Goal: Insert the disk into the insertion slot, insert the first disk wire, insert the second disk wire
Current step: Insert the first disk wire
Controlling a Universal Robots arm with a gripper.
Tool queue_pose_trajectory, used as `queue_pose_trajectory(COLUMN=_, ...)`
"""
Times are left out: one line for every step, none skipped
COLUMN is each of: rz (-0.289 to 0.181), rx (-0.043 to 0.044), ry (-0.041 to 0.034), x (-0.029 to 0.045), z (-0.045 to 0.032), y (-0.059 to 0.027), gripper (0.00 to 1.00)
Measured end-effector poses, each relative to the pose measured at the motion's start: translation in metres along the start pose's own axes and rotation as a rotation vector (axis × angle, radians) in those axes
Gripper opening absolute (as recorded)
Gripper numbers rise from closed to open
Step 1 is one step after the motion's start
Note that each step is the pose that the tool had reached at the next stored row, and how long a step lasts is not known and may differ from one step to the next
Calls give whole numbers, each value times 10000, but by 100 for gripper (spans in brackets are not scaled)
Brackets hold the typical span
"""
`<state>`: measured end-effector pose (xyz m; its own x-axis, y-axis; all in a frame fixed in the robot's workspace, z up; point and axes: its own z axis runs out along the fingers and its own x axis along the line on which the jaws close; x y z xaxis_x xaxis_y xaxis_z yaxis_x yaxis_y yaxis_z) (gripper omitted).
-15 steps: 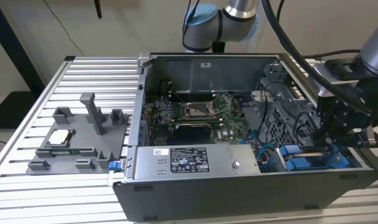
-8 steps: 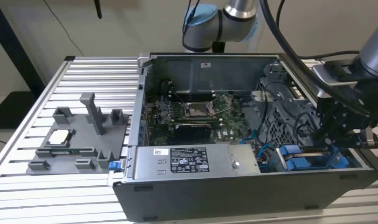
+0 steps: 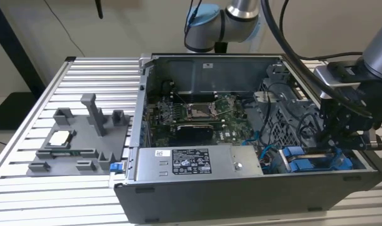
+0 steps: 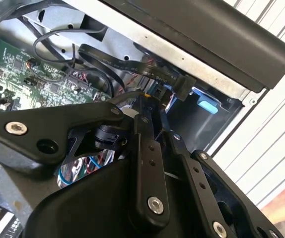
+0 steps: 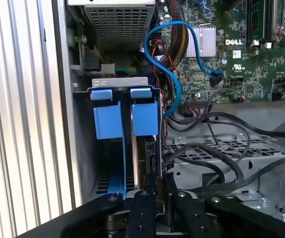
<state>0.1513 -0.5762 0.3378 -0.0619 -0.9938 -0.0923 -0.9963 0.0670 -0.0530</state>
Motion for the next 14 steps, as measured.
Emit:
queue_pose_trajectory(rz=6, rx=1, ry=2, x=0, z=2, y=-2, gripper=19)
queue_pose_trajectory(rz=7, rx=-1, ry=-9, x=1, z=8, y=-3, gripper=19)
queue_pose_trajectory(rz=8, rx=-1, ry=-9, x=1, z=8, y=-4, gripper=19)
queue_pose_trajectory(rz=9, rx=-1, ry=-8, x=1, z=8, y=-5, gripper=19)
queue_pose_trajectory(rz=9, rx=0, ry=-4, x=1, z=7, y=-5, gripper=19)
queue_pose_trajectory(rz=8, rx=0, ry=0, x=0, z=8, y=-5, gripper=19)
queue_pose_trajectory(rz=8, rx=1, ry=3, x=1, z=14, y=-5, gripper=19)
queue_pose_trajectory(rz=7, rx=0, ry=2, x=2, z=26, y=-4, gripper=19)
queue_pose_trajectory(rz=8, rx=1, ry=2, x=3, z=38, y=-4, gripper=19)
queue_pose_trajectory(rz=8, rx=1, ry=5, x=4, z=45, y=-3, gripper=19)
queue_pose_trajectory(rz=8, rx=1, ry=1, x=4, z=51, y=-3, gripper=19)
queue_pose_trajectory(rz=8, rx=1, ry=-4, x=5, z=56, y=-3, gripper=20)
queue_pose_trajectory(rz=8, rx=0, ry=-3, x=5, z=56, y=-3, gripper=20)
queue_pose_trajectory(rz=8, rx=0, ry=-1, x=5, z=55, y=-3, gripper=27)
